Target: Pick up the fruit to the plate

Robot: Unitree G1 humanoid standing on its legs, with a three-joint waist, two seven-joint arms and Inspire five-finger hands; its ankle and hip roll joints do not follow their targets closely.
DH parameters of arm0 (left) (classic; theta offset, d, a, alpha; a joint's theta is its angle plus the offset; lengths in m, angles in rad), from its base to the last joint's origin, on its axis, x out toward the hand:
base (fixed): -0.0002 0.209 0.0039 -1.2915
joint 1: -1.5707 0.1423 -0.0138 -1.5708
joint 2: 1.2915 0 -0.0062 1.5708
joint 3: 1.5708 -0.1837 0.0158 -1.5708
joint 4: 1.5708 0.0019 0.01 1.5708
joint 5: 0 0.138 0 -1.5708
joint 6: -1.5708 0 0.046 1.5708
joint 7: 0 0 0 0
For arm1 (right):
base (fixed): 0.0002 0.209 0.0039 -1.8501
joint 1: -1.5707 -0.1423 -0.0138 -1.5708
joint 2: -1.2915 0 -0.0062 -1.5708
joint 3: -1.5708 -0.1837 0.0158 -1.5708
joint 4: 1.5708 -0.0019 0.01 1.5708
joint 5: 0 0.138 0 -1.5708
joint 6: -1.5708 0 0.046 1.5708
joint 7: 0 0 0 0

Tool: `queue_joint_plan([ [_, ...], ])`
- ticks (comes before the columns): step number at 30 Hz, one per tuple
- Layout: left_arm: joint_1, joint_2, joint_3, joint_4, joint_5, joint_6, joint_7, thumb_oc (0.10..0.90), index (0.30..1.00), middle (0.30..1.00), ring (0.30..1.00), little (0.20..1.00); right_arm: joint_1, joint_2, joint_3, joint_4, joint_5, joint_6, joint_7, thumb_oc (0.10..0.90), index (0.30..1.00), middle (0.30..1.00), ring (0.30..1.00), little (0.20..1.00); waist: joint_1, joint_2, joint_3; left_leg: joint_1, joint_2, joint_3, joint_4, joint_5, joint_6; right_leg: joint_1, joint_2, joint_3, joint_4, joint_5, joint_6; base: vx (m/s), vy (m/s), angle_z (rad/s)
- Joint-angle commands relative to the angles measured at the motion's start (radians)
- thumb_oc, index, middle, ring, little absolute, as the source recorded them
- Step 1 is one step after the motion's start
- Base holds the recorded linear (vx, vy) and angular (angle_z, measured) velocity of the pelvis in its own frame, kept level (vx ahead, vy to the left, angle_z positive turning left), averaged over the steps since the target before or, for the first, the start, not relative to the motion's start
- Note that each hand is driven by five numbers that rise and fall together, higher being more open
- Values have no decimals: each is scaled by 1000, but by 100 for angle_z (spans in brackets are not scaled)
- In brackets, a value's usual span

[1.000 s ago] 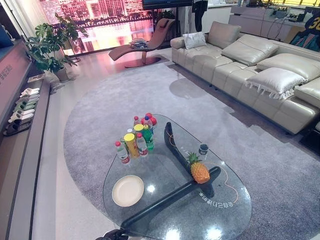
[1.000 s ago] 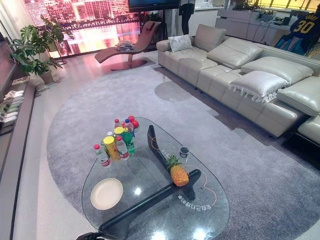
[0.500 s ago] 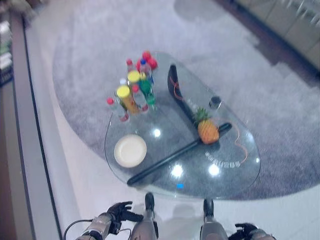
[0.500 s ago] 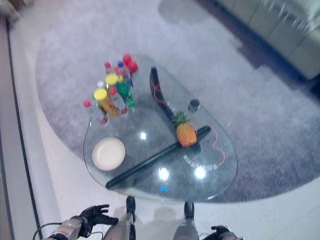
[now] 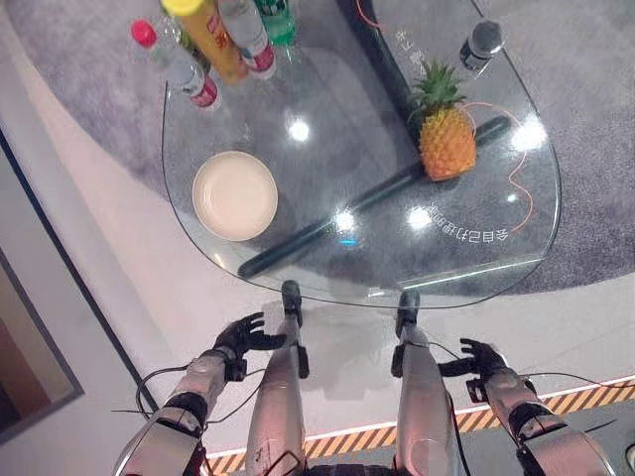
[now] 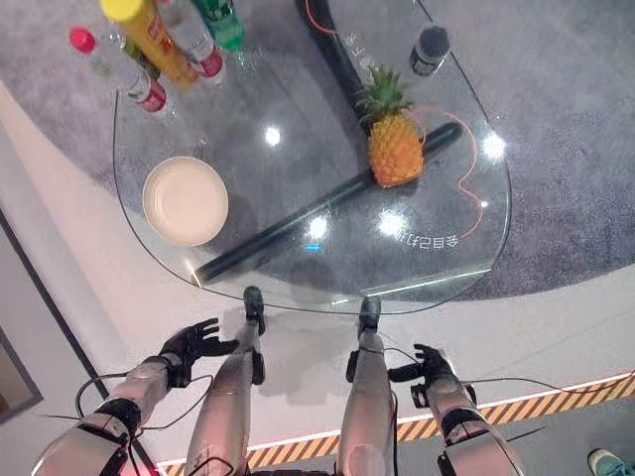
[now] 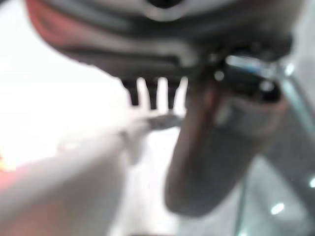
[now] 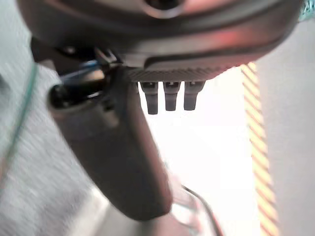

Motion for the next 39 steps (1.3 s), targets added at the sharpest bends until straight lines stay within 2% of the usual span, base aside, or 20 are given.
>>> queue_joint_plan([
  [1, 10, 49, 31, -10, -69, -62, 79, 800, 900, 900, 900, 900, 38, -9, -65, -54, 59, -66, -109, 800, 900, 900, 900, 900, 9, -29, -6, -154, -59, -30, 222, -93, 22, -115, 74, -33, -14, 125, -65, -31, -50, 12],
  [8, -29, 74, 34, -40, -89, -81, 125, 800, 900, 900, 900, 900, -9, -14, -57, -98, 72, -87, -159, 800, 900, 900, 900, 900, 7, -32, -6, -246, -48, -45, 316, -129, 25, -203, 82, -16, 75, 93, -81, -9, -41, 4],
  [15, -27, 76, 34, -23, -82, -91, 134, 800, 900, 900, 900, 900, -25, -22, -61, -75, 74, -119, -165, 800, 900, 900, 900, 900, 9, -35, -6, -278, -52, -57, 348, -144, 26, -230, 87, -11, 92, 89, -89, 0, 0, 0],
  [32, -15, 82, 32, 9, -59, -101, 152, 800, 900, 900, 900, 900, -37, -48, -57, -66, 82, -146, -179, 800, 900, 900, 900, 900, 11, -39, -6, -280, -71, -61, 331, -143, 17, -222, 92, -17, 41, 103, -88, 7, 0, 0],
  [39, -1, 104, 19, 17, -40, -107, 124, 800, 900, 900, 900, 900, -52, -137, -147, -18, 182, -146, -245, 800, 900, 900, 900, 900, 18, -46, -6, -269, -64, -58, 332, -149, 17, -205, 87, -24, 34, 109, -86, 5, -5, 0],
])
